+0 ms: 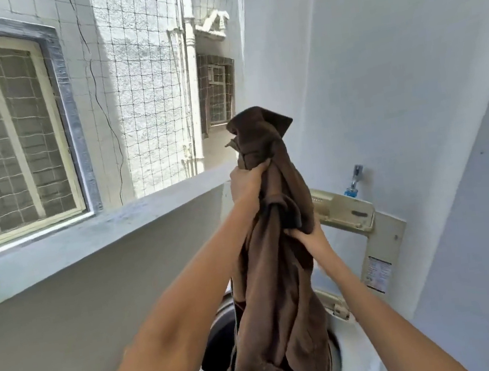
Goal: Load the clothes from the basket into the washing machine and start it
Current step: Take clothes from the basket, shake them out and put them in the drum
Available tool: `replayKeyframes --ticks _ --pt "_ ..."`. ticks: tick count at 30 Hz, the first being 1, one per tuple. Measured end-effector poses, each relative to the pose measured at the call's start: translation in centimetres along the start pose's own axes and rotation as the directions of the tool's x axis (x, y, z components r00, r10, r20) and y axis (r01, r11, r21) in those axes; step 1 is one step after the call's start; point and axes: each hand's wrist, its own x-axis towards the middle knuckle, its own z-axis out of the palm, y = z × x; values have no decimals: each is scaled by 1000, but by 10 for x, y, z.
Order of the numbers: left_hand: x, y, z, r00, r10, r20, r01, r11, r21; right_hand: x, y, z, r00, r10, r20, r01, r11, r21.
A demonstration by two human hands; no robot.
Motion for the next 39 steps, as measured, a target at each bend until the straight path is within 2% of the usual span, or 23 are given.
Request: replayKeyframes --ticks 1,3,5,7,8,11,14,17,20,21,23,25,28,30,31,33,35,36,37,39 --pt "0 -6 0 1000 4 -8 -4 1000 18 0 0 -6 999 15 -44 -10 992 122" --pt "-3 -18 1 1000 10 -21 -9 997 73 -3 1 -14 968 55 -244 27 946 323" --pt "-9 -32 2 999 36 -2 -35 987 159 -10 1 -11 932 -25 -361 114 967 226" --pt "-16 -50 -2 997 72 26 -76 973 219 -19 7 -2 937 -133 -324 137 990 -8" --pt "-19 -61 -6 997 66 30 -71 969 236 -23 13 3 950 -140 -278 117 988 -99" --pt "-27 -103 -22 999 -42 1 40 960 276 -31 41 12 985 21 -172 -62 970 -235" --pt "-39 -146 -43 989 -145 -22 145 955 259 -42 71 16 971 230 -60 -237 931 -279" --pt "-59 -185 -70 964 -249 93 217 938 269 -56 97 14 933 360 0 -347 898 -271" --pt "-79 -214 -92 869 -411 276 293 877 382 -67 112 11 869 495 11 -488 861 -144" --pt "-85 -220 -95 828 -462 317 315 852 419 -69 115 10 845 534 35 -522 836 -167" --pt "-93 -233 -99 799 -511 317 358 828 432 -77 121 8 786 607 113 -563 780 -272" --pt "-94 -248 -103 803 -548 233 437 808 395 -88 123 6 721 670 176 -584 724 -367" --pt "-95 -268 -111 847 -531 28 446 738 506 -110 139 -1 625 751 212 -640 649 -412" --pt "-95 -286 -118 876 -476 -77 433 708 558 -121 159 -4 569 796 205 -722 603 -339" --pt "-95 -295 -120 881 -454 -136 450 714 536 -125 170 -6 566 803 186 -765 596 -246" --pt "-92 -294 -121 884 -382 -269 465 764 447 -126 186 -7 601 794 91 -799 595 85" --pt "-79 -278 -121 873 -250 -419 421 819 390 -120 191 -8 637 770 -16 -706 592 389" --pt "-69 -265 -122 845 -191 -500 407 836 368 -116 189 -8 674 737 -52 -658 632 409" --pt "-56 -250 -123 815 -140 -563 388 853 350 -112 186 -7 729 681 -67 -621 700 353" --pt "-26 -228 -129 800 -55 -598 343 859 380 -106 187 1 815 578 -31 -576 815 53"
